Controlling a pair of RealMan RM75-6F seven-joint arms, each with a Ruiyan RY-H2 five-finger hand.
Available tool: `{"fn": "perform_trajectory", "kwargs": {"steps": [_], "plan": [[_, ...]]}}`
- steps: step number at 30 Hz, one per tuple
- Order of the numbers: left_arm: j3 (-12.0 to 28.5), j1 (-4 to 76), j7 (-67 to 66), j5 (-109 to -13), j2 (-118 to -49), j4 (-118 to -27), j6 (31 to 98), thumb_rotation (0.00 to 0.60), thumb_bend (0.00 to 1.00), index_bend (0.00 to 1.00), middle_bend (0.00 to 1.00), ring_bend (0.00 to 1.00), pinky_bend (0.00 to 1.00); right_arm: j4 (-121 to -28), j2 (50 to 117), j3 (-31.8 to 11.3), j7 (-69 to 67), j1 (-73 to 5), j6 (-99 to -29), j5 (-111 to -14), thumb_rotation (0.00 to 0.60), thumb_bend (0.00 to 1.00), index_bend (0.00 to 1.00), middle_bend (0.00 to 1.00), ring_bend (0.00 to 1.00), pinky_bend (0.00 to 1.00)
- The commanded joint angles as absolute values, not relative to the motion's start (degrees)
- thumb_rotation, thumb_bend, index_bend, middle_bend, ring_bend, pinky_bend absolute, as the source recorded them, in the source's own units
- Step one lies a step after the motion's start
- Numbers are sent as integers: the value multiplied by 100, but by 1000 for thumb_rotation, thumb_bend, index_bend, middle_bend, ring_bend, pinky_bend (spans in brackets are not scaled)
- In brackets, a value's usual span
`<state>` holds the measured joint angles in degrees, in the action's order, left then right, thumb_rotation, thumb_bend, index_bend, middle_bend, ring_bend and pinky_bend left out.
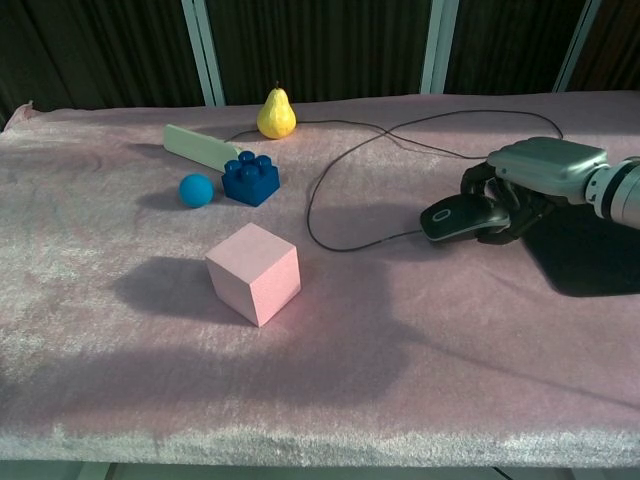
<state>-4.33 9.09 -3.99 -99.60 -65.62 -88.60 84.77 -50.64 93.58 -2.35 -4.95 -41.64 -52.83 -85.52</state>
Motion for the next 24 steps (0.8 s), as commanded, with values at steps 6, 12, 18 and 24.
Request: {"fn": "perform_trajectory", "kwargs": {"steps": [6,12,18,24], "plan": [[-437,915,-413,-9948,-6562,-8882,8451,600,309,326,476,416,478,-5256,8839,-266,138,-3659,-5576,-8203,600,589,732,553,647,682],[-443,923,-435,-9961,-6567,-8893,8437,600,309,325,477,416,479,-5076,8665,-342,680,-3233,-5467,-7624,600,589,725,553,636,680],[-445,940,-473,-9957,-6585,-8894,8394,600,309,326,477,416,479,-4595,8785,-380,739,-3063,-5294,-7395,600,589,708,553,621,667],[-445,963,-509,-9938,-6601,-8900,8334,600,309,326,477,416,479,-4381,8849,-389,819,-3035,-5036,-7319,600,589,559,498,487,546]]}}
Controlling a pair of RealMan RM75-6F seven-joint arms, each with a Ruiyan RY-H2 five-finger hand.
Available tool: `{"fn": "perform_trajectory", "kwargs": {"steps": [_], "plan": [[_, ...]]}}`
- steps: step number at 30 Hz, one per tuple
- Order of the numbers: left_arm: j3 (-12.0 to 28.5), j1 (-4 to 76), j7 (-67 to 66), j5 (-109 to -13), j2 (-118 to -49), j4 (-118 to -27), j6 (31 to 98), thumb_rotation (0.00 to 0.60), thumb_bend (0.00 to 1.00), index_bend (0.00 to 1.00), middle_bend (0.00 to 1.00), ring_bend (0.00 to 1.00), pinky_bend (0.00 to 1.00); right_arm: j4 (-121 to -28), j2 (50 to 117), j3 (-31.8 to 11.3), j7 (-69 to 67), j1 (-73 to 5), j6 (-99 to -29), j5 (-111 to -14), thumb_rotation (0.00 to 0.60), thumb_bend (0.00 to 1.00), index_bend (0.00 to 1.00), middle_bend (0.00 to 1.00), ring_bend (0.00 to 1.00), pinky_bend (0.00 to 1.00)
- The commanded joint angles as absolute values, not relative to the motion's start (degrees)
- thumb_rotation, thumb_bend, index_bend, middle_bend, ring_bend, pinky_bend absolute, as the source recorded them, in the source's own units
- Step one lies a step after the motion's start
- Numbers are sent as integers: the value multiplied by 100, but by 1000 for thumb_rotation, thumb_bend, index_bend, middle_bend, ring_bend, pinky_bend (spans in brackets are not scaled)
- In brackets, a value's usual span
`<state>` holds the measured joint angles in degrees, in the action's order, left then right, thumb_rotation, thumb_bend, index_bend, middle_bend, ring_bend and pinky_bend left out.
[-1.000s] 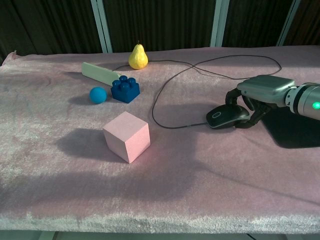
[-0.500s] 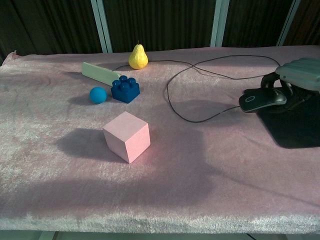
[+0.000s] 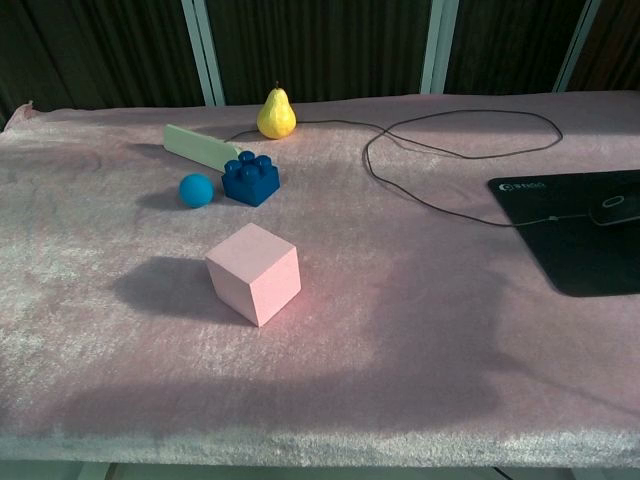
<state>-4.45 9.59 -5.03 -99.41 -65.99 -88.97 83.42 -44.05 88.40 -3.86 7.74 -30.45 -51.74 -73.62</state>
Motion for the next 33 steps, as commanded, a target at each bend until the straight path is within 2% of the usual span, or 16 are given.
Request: {"fn": "perform_trajectory", "kwargs": {"steps": [1,3,5,7,11,14,16,22,27,33], "plan": [[-446,964,-511,-9939,-6601,-8902,8334,600,309,326,477,416,479,-4406,8824,-380,819,-3042,-4956,-7312,600,587,459,439,422,482],[-454,969,-493,-9952,-6596,-8902,8331,600,309,326,477,416,479,-4504,8748,-365,733,-3054,-4843,-7338,600,569,232,313,296,331],[-473,982,-422,-9971,-6578,-8908,8314,600,309,326,477,416,479,-4583,8689,-357,638,-3050,-4817,-7376,600,531,63,202,187,190],[-479,993,-377,-9979,-6562,-8898,8306,600,309,326,477,416,479,-4699,8608,-342,494,-3033,-4849,-7453,600,492,2,119,106,98],[-471,999,-373,-9956,-6564,-8892,8294,600,309,326,477,416,479,-5146,8326,-325,6,-2965,-5079,-7678,600,397,0,17,22,26],[-471,996,-399,-9949,-6569,-8891,8293,600,309,326,477,416,479,-5648,8014,-317,-366,-2843,-5546,-7941,600,318,0,0,6,17],[-477,993,-414,-9949,-6569,-8899,8289,600,309,326,477,416,479,-6098,7775,-341,-577,-2697,-6004,-8099,600,301,0,0,6,17],[-471,983,-483,-9956,-6595,-8890,8315,600,309,326,477,416,479,-7995,7013,-386,-100,-1887,-7433,-8082,600,292,0,7,9,31],[-462,958,-545,-9924,-6603,-8906,8335,600,309,325,477,416,479,-9087,6875,-166,482,-978,-8760,-8185,600,292,0,44,25,94],[-420,926,-570,-9865,-6613,-8908,8393,600,310,326,477,416,479,-9453,6699,94,1027,-519,-9173,-8359,600,292,0,44,28,108]]}}
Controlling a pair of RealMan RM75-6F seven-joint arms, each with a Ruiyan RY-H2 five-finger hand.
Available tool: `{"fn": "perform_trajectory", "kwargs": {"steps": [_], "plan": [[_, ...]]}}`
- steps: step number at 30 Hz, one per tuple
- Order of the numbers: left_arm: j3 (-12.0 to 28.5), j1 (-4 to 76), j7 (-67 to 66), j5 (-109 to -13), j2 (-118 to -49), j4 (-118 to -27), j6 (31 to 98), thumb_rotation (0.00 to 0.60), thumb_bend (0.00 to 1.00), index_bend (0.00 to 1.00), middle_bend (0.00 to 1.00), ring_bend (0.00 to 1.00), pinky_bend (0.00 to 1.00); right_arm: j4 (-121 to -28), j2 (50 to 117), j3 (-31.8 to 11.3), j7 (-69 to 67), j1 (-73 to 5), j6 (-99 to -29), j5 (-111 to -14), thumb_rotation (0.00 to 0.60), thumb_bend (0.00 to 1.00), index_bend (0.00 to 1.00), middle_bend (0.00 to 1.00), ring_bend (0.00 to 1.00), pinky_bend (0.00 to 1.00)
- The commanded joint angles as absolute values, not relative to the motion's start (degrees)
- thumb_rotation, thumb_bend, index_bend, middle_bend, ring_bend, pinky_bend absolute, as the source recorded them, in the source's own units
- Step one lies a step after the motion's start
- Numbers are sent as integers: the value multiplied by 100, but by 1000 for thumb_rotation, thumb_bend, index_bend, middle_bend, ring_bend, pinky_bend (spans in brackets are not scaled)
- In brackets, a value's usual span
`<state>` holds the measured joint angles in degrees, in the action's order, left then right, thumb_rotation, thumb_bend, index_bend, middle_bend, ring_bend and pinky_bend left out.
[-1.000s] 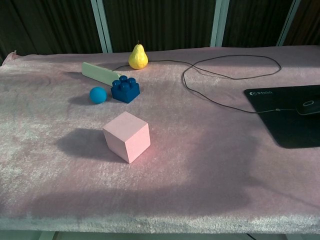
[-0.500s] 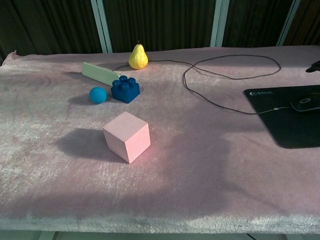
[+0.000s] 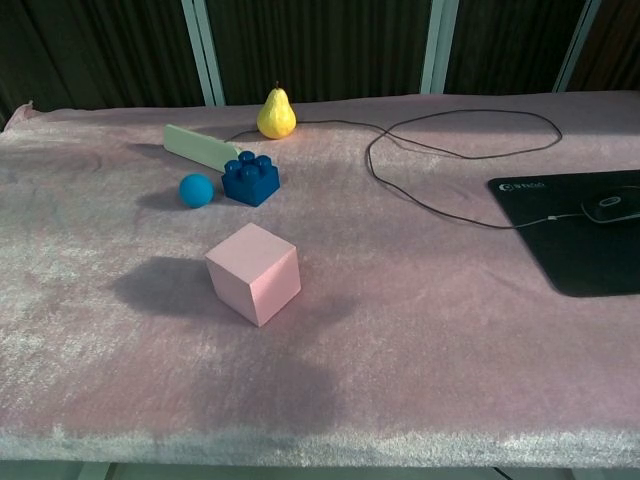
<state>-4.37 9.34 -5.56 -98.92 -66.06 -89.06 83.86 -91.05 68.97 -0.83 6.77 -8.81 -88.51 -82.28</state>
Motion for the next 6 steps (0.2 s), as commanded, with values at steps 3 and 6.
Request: {"fn": "perform_trajectory", "kwargs": {"steps": [3,6], "plan": [[-405,926,-577,-9815,-6608,-8928,8371,600,309,325,477,416,479,-9455,6697,33,1050,-509,-9108,-8313,600,292,0,44,28,109],[-395,928,-579,-9806,-6609,-8926,8370,600,309,325,477,416,479,-9437,6756,-58,1162,-542,-8986,-8207,600,292,0,44,28,110]]}}
